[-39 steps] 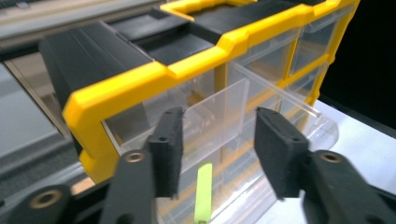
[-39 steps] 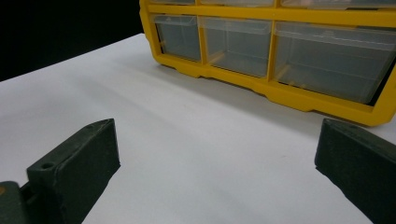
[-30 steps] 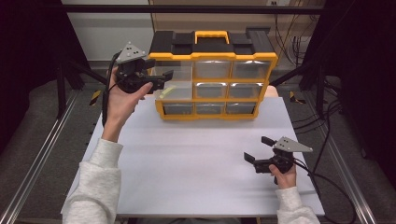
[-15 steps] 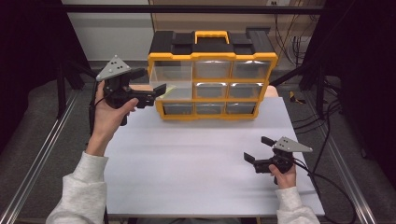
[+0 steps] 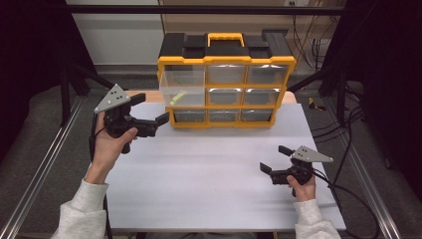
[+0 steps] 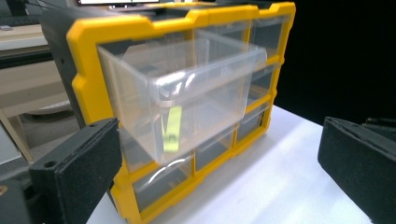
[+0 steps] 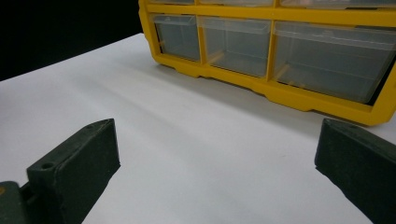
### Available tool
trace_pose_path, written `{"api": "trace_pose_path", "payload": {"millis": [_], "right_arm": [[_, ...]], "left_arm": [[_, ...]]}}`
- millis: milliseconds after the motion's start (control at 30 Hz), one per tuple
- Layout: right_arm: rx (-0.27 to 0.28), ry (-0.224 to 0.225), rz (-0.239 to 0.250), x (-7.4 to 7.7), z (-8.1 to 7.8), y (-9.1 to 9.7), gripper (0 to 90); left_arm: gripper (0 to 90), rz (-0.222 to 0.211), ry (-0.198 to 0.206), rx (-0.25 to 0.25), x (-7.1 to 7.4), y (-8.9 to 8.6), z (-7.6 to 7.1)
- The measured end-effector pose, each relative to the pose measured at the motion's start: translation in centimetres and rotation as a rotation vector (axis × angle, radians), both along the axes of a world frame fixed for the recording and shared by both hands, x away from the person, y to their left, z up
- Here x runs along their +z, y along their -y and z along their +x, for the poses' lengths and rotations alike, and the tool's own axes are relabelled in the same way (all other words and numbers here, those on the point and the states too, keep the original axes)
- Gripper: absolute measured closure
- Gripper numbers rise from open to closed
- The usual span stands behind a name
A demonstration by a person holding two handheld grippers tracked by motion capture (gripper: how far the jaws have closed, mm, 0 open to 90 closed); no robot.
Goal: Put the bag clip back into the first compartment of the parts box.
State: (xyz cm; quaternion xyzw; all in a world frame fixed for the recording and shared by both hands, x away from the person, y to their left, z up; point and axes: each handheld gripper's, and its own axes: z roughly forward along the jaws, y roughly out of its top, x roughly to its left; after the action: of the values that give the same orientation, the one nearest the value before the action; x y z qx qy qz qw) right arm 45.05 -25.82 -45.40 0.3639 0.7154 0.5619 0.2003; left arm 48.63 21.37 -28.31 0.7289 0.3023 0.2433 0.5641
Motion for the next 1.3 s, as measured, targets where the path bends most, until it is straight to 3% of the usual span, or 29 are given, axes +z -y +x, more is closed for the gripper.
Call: {"api": "trace_pose_path", "payload": {"millis": [467, 900, 1300], "right_arm": [[-0.001, 0.000, 0.001, 0.0, 0.0, 0.0, 0.5], [-0.004, -0.003, 0.001, 0.0, 0.0, 0.0, 0.5], [-0.002, -0.008, 0.003, -0.1, 0.1, 0.0, 0.5]], "left_arm": [[0.0, 0.002, -0.045, 0.014, -6.7, -2.2, -0.9], [0.0, -0.016, -0.093, 0.040, -11.8, -4.2, -2.0], [0.0, 0.001, -0.122, 0.064, -14.5, -5.6, -2.5]]}}
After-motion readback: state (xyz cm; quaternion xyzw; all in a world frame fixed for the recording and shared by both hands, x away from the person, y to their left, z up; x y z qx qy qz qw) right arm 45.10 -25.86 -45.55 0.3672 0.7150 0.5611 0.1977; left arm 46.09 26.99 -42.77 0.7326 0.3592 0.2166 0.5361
